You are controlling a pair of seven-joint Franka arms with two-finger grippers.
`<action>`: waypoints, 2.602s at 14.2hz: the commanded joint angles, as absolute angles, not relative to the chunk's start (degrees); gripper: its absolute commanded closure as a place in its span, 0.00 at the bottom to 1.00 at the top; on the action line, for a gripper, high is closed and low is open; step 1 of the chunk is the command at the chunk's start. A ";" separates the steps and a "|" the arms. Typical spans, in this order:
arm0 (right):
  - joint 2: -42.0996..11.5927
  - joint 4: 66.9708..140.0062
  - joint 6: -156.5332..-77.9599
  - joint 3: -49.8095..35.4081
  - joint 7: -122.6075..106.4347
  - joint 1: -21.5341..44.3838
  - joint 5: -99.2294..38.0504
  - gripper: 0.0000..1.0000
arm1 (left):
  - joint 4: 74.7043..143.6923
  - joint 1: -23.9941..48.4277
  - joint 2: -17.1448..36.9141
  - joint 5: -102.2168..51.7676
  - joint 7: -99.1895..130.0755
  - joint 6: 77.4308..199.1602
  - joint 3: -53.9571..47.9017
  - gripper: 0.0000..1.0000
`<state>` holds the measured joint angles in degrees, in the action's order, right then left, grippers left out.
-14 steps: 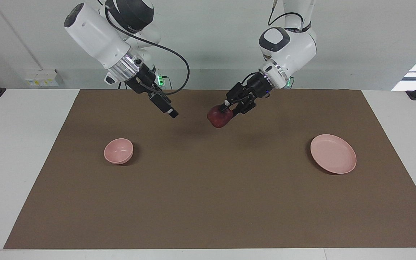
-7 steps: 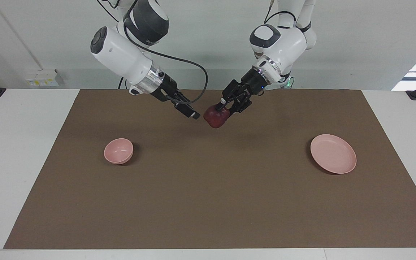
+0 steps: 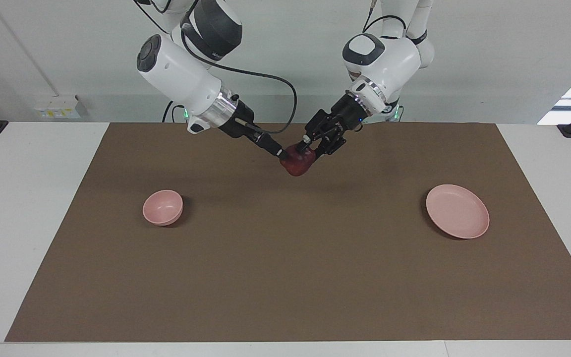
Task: Move apple from plate to bowl
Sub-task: 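Carry the apple toward center while the right gripper reaches toward it, then close the right gripper on the apple held by the left gripper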
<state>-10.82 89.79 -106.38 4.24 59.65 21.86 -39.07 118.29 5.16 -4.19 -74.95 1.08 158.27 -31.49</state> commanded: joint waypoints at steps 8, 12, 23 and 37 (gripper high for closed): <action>-15.21 86.31 -112.15 4.04 62.05 24.96 -39.46 0.00 | 118.74 6.15 -4.75 -76.20 0.35 159.70 -31.82 1.00; -15.12 86.66 -111.18 4.04 61.96 24.79 -39.20 0.09 | 118.83 6.06 -4.75 -76.20 0.53 159.70 -31.73 1.00; -15.12 86.40 -110.74 4.13 61.97 23.91 -38.32 1.00 | 118.39 5.71 -4.57 -76.03 0.70 159.43 -31.73 0.18; -8.62 86.92 -94.86 5.18 39.58 11.79 -29.47 1.00 | 119.80 5.19 -5.10 -63.75 0.70 142.94 -22.60 0.00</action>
